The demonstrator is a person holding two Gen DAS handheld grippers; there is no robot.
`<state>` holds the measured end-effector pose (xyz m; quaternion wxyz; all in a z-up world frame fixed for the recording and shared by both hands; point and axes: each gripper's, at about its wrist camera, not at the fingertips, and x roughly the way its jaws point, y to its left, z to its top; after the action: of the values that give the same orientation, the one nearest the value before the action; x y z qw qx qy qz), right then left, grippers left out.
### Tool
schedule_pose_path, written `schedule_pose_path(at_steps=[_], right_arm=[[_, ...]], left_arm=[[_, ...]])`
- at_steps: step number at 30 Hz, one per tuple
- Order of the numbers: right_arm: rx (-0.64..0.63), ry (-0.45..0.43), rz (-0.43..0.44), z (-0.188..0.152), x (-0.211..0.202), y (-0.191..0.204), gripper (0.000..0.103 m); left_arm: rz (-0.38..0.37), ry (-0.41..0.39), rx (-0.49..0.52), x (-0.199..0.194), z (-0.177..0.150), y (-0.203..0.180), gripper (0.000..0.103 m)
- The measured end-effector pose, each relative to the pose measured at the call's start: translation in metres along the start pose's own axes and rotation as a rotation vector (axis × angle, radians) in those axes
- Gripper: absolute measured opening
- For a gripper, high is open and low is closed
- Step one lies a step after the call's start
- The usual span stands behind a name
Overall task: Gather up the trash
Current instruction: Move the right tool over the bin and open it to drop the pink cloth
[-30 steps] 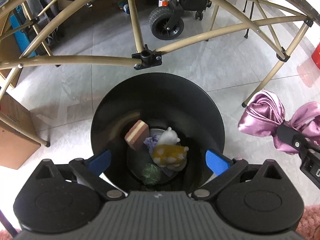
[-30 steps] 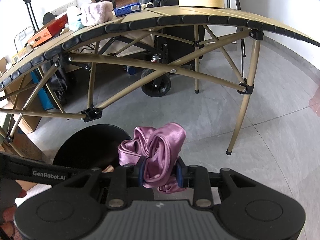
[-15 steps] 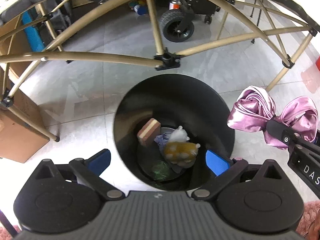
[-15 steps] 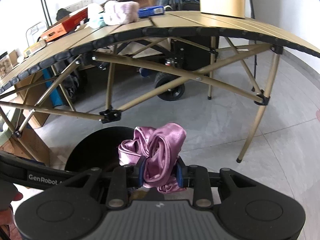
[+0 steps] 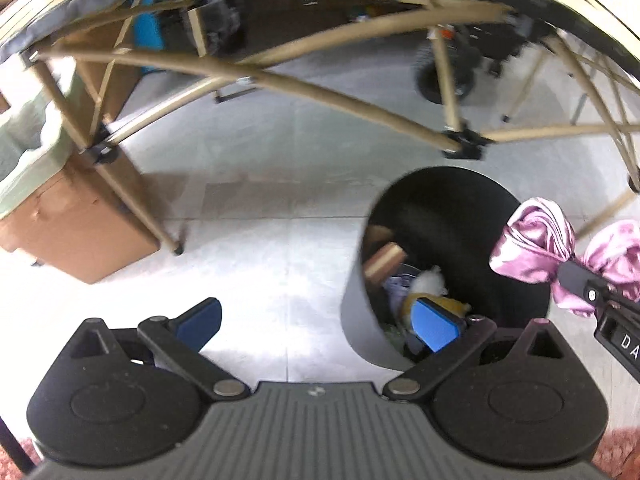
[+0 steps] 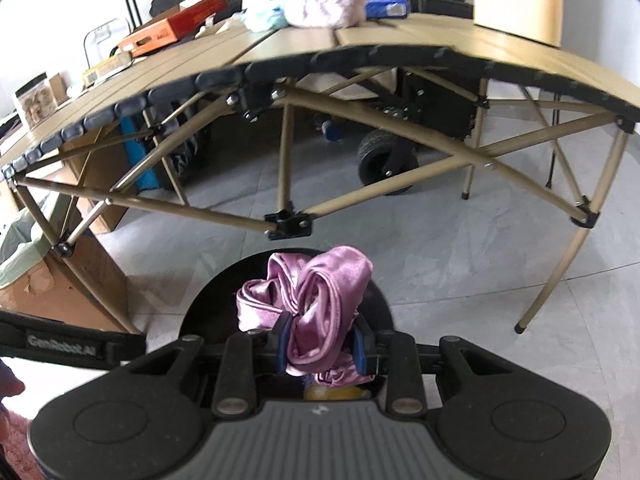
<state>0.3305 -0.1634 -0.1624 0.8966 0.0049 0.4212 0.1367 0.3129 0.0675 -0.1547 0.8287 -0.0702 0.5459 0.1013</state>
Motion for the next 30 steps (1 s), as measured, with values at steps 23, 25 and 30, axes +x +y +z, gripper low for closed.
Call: schedule_pose_path(at_steps=[23,25,30], right_arm=[[0.018,0.285,0.023,-0.013,0.087,0.043,0.03],[0.013,0.298,0.016,-0.015,0.09,0.044,0.031],[0.029,0.321,-0.007,-0.016,0.097,0.04,0.033]], left_arm=[[0.11,-0.035,-0.038,0.003,0.009,0.028,0.102],[0.111,-0.031,-0.038,0.005,0.009,0.029,0.102],[0.109,-0.03,-0.035,0.005,0.008,0.027,0.102]])
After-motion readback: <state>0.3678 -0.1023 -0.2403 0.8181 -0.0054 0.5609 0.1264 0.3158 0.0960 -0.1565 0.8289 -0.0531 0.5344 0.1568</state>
